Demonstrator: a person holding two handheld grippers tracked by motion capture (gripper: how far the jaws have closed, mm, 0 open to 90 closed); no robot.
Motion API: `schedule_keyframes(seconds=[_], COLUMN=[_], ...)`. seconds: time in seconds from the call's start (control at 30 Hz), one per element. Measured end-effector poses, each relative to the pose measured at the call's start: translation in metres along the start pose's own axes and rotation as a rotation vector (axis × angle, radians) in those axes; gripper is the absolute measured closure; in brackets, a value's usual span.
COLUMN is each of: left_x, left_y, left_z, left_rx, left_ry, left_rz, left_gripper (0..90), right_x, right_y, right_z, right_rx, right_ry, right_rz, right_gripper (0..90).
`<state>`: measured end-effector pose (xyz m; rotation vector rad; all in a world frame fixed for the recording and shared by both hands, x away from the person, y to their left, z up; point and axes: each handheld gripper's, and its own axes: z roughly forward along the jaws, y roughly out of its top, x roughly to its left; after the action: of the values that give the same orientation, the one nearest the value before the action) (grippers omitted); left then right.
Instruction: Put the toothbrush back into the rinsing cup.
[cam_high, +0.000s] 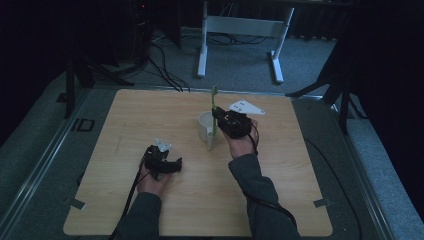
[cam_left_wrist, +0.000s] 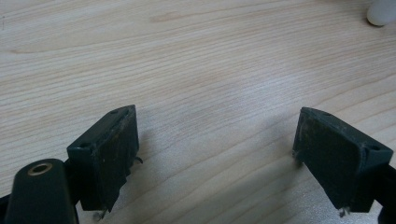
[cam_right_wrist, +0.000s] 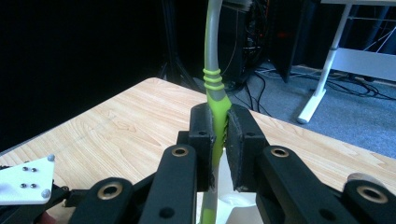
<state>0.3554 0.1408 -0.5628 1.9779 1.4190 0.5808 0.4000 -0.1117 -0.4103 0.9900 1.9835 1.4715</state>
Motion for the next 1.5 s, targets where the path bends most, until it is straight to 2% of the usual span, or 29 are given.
schedule_keyframes(seconds=[0.8,1.5], left_x=[0.0,0.0], left_y=[0.0,0.0], left_z=[0.0,0.0], left_rx=[0.001,0.0], left_ry=[0.0,0.0], left_rz=[0.0,-0.001], left_gripper=[14.6,14.6], right_x=[-0.002,0.0], right_y=[-0.005,-0.012], right_z=[0.011,0.019], right_rx=[-0.016,-0.01], right_ry=[-0.032,-0.029], right_rz=[0.021,0.017], right_gripper=[81.0,81.0])
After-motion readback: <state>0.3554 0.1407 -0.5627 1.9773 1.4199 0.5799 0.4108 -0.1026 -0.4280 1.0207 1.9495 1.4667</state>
